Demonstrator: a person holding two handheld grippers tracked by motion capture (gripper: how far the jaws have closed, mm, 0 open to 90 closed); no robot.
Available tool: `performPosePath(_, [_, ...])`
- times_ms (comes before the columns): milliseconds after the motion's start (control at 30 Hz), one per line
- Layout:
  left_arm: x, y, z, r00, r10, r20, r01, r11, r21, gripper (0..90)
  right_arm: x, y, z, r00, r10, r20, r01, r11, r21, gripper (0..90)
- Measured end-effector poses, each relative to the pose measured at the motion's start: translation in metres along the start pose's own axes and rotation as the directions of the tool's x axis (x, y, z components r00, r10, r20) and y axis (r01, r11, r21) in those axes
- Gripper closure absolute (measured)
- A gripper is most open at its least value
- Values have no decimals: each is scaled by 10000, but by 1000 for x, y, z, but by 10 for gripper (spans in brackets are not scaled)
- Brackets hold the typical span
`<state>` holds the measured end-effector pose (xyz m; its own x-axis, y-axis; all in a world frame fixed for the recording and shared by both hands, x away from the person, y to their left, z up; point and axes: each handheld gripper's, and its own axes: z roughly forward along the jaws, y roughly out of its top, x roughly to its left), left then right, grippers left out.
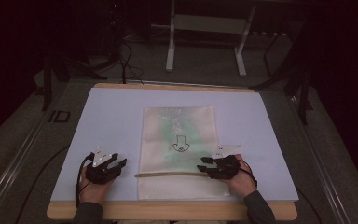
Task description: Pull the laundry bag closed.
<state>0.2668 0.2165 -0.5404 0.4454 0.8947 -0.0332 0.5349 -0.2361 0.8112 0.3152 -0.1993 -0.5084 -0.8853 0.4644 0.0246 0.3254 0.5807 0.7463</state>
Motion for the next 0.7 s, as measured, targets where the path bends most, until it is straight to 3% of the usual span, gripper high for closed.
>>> performPosePath(700, [0,0,0,10000,10,6,-10,10000,47,528,10,17,11,9985,-438,-335,438,9990,-22,637])
